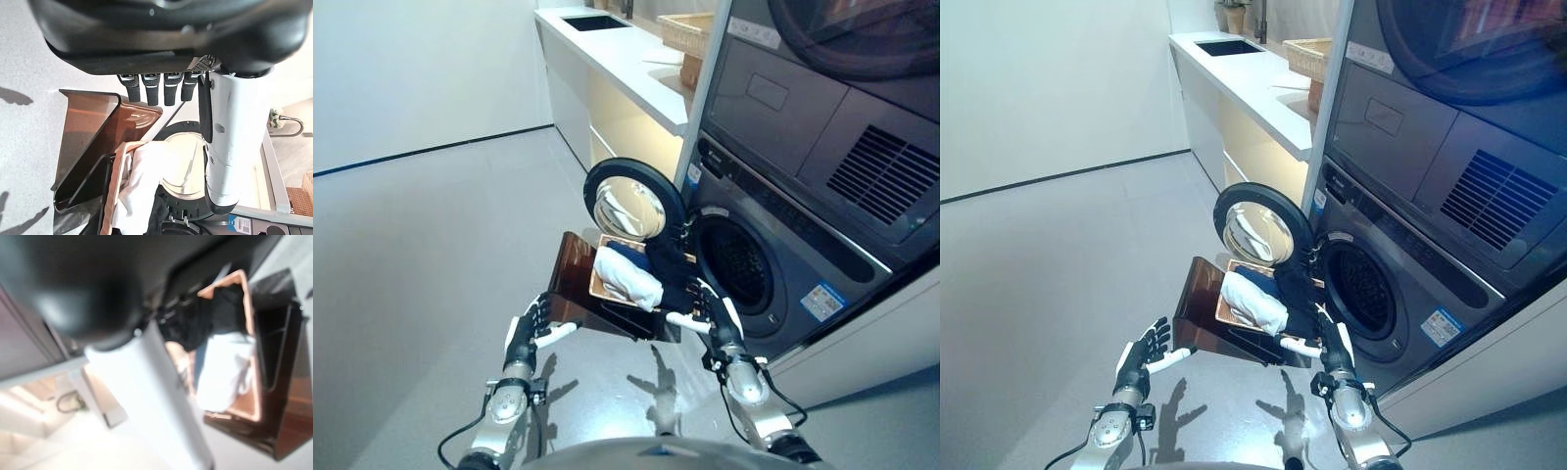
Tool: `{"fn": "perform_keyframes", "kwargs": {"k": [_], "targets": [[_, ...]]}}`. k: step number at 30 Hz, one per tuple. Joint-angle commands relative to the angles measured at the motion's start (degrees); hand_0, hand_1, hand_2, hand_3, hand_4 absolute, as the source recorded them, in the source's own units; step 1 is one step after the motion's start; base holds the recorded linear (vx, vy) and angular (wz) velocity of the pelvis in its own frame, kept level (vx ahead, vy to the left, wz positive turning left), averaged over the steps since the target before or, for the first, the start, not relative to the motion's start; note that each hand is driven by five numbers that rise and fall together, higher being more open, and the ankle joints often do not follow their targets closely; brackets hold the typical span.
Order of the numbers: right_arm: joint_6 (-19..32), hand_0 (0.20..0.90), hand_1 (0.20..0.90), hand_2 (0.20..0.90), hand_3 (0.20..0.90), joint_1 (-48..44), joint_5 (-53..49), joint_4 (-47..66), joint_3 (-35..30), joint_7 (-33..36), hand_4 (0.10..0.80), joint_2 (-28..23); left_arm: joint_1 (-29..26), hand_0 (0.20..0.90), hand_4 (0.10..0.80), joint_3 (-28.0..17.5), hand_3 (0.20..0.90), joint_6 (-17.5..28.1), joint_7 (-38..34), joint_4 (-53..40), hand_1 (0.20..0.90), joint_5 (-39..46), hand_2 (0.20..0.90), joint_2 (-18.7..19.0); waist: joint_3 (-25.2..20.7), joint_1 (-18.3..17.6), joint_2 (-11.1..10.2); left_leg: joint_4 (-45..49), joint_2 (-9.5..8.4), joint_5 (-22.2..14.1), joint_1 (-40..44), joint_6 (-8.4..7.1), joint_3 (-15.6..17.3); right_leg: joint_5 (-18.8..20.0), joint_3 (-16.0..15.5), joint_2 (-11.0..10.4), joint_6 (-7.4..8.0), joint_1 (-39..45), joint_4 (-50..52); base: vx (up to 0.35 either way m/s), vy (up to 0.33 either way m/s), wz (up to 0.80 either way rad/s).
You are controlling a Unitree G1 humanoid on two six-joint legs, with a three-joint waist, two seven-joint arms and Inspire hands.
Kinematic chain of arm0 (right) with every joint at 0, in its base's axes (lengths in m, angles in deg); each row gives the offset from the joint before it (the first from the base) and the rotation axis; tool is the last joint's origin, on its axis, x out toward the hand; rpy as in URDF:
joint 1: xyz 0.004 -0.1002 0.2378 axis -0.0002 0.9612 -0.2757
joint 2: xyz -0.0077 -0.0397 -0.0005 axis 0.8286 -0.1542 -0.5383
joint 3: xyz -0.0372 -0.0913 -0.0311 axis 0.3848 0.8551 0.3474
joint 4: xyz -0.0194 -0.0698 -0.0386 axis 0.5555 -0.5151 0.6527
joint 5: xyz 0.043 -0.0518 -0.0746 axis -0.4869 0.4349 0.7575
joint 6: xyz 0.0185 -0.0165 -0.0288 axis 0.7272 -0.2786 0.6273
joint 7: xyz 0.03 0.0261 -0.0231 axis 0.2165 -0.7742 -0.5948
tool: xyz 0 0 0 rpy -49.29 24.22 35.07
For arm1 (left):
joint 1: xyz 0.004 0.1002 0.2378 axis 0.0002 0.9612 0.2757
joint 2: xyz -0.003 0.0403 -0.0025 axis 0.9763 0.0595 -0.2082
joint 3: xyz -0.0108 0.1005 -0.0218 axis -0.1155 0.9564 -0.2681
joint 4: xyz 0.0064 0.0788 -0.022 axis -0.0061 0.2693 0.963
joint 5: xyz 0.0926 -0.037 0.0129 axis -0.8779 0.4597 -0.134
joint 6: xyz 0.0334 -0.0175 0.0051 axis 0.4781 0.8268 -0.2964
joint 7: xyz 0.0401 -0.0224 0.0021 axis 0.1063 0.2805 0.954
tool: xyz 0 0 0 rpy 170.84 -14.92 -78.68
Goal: Pick up the clothes and place them into the washing machine
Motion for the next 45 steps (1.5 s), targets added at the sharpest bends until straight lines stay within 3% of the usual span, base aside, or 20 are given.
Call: {"fn": "perform_keyframes", "kwargs": {"k": [1,4,6,10,12,14,15,17,22,25,28,29,30,31,35,42,45], "targets": [[5.3,0.9,0.9,0.9,0.9,-6.0,-1.4,3.6,-1.8,-0.2,0.8,0.5,-4.6,0.9,0.8,-1.4,0.9,6.3,-0.4,-3.3,0.9,-1.8,0.9,2.0,0.8,0.4,0.8,1.9,-4.97,-4.1,-1.5,1.24,-0.6,-3.7,1.6,-3.0,1.72,-0.4,7.8,0.009,0.17,-0.03],[5.3,0.9,0.9,0.9,0.9,-5.9,-1.7,3.2,-1.1,-0.6,0.8,0.7,-4.5,0.9,0.8,-1.7,0.9,6.1,-0.4,-3.8,0.9,-2.9,0.9,2.8,1.5,0.1,1.5,2.2,-5.71,-4.5,-0.7,2.03,-0.9,-4.4,2.4,-3.5,0.74,-2.3,13.2,-0.002,0.144,-0.05],[5.2,0.9,0.9,0.9,0.9,-5.7,-1.6,3.4,-0.2,-1.1,0.8,1.2,-3.9,0.9,0.8,-2.6,0.9,5.8,-0.6,-4.2,0.9,-3.4,0.9,3.6,2.7,0.2,1.8,1.6,-5.73,-4.2,0.4,2.6,-0.9,-4.5,1.6,-3.5,-0.79,-5.3,20.2,-0.025,0.112,-0.19],[5.1,0.9,0.9,0.9,0.9,-5.7,-1.6,3.1,0.4,-1.4,0.8,1.3,-3.4,0.9,0.8,-3.6,0.9,5.8,-0.3,-4.4,0.9,-2.9,0.9,3.8,3.4,0.1,1.7,0.6,-5.53,-4.1,1.5,2.41,-0.5,-4.2,0.9,-2.8,-1.12,-7.2,21.6,0.014,0.046,-0.09],[5.1,0.9,0.9,0.9,0.9,-5.8,-1.7,3.0,0.1,-1.4,0.8,1.2,-3.6,0.9,0.8,-3.7,0.9,5.8,-0.3,-4.2,0.9,-2.5,0.9,3.5,3.9,-0.1,1.9,0.6,-5.17,-4.2,1.4,2.19,-0.2,-4.4,1.3,-1.6,-0.85,-8.8,19.2,0.037,-0.016,0.12],[5.3,0.9,0.9,0.9,0.9,-6.1,-1.7,3.2,-0.1,-0.8,0.8,1.0,-3.4,0.9,0.8,-3.7,0.9,5.9,-0.6,-4.5,0.9,-2.1,0.9,3.3,4.5,-0.6,1.6,0.7,-5.24,-4.5,1.5,1.77,-0.3,-1.2,3.6,0.4,0.13,-11.3,11.3,0.062,-0.055,0.18],[5.3,0.9,0.9,0.9,0.9,-6.1,-1.7,3.2,-0.1,-0.8,0.8,1.0,-3.4,0.9,0.8,-3.7,0.9,5.9,-0.6,-4.5,0.9,-2.1,0.9,3.3,4.5,-0.6,1.6,0.7,-5.24,-4.5,1.5,1.76,-0.3,-1.2,3.6,0.4,0.13,-11.3,11.3,0.069,-0.056,0.14],[5.1,0.9,0.9,0.9,0.9,-6.5,-1.5,2.7,-0.2,-0.5,0.8,1.1,-3.6,0.9,0.8,-3.3,0.9,6.0,-0.9,-4.1,0.9,-1.8,0.9,3.1,4.9,-1.1,0.8,1.0,-5.52,-5.5,2.1,1.39,-0.9,3.4,4.9,1.5,1.34,-13.4,4.1,0.134,-0.087,0.21],[4.8,0.9,0.9,0.9,0.9,-7.0,-1.1,2.9,-0.2,-0.3,0.8,0.8,-4.0,0.9,0.8,-2.9,0.9,6.3,-1.5,-2.8,0.9,-0.4,0.9,2.5,4.8,-1.5,0.1,1.3,-5.26,-6.9,3.5,0.76,-2.2,6.0,5.7,2.3,2.17,-14.3,0.2,0.196,-0.112,0.2],[4.5,0.9,0.9,0.9,0.9,-7.5,-1.0,3.3,-0.4,-0.3,0.8,0.2,-4.8,0.9,0.8,-2.4,0.9,6.4,-2.3,-1.9,0.9,0.7,0.9,2.1,4.5,-1.7,-0.2,1.3,-4.08,-8.0,4.6,0.2,-3.3,6.3,6.3,2.3,2.14,-14.9,2.2,0.231,-0.166,0.17],[4.7,0.9,0.9,0.9,0.9,-7.8,-1.3,3.2,-0.4,-0.3,0.8,-0.5,-5.3,0.9,0.8,-2.1,0.9,6.3,-2.8,-1.4,0.9,1.9,0.9,1.2,3.3,-1.8,-0.3,1.5,-2.01,-9.0,5.8,-1.02,-4.3,3.7,5.7,3.5,0.89,-14.4,3.7,0.315,-0.278,0.35],[5.0,0.9,0.9,0.9,0.9,-8.5,-1.4,2.2,-0.7,0.1,0.8,-1.3,-6.8,0.9,0.8,-1.6,0.9,6.6,-2.9,1.0,0.9,3.0,0.9,0.7,2.6,-2.2,-0.3,2.6,-0.01,-8.3,5.5,-2.31,-5.0,2.4,5.4,4.6,-0.13,-13.8,4.5,0.28,-0.287,0.5],[5.0,0.9,0.9,0.9,0.9,-8.5,-1.4,2.2,-0.7,0.1,0.8,-1.3,-6.8,0.9,0.8,-1.6,0.9,6.6,-2.8,1.0,0.9,3.0,0.9,0.7,2.6,-2.2,-0.3,2.6,0.03,-8.3,5.5,-2.33,-5.0,2.4,5.3,4.6,-0.14,-13.8,4.5,0.307,-0.349,0.91],[5.3,0.9,0.9,0.9,0.9,-8.4,-1.9,2.3,-1.5,0.4,0.8,-2.1,-8.2,0.9,0.8,-0.4,0.9,7.0,-2.5,1.1,0.9,4.1,0.9,0.3,2.4,-2.9,-0.3,4.0,1.21,-7.2,4.1,-3.34,-5.7,1.2,3.7,4.8,-0.67,-13.3,4.7,0.163,-0.217,0.82],[5.5,0.9,0.9,0.9,0.9,-8.0,-2.2,1.8,-3.4,1.7,0.8,-3.4,-11.3,0.9,0.8,1.8,0.9,7.0,-2.6,1.8,0.9,4.9,0.9,-0.6,2.1,-4.2,0.2,3.7,3.27,-4.9,3.1,-4.92,-4.9,-0.3,0.0,4.9,-1.23,-12.0,4.5,0.16,-0.192,0.66],[5.8,0.9,0.9,0.9,0.9,-7.7,-2.5,0.3,-4.5,2.3,0.8,-3.7,-11.8,0.9,0.8,2.4,0.9,6.5,-3.7,2.4,0.9,3.8,0.9,-1.2,1.6,-4.3,1.2,5.3,3.79,-1.2,2.4,-5.88,-4.7,-1.8,-0.1,6.2,-2.36,-11.2,4.7,0.11,-0.124,0.03],[5.7,0.9,0.9,0.9,0.9,-7.1,-2.5,-1.2,-4.7,2.4,0.8,-3.5,-13.6,0.9,0.8,2.1,0.9,6.2,-4.0,4.4,0.9,3.6,0.9,-1.1,2.4,-4.3,0.5,13.3,4.0,0.5,-0.1,-6.41,-3.7,-4.3,1.1,7.1,-4.14,-10.1,6.2,0.102,-0.165,0.0]]}}
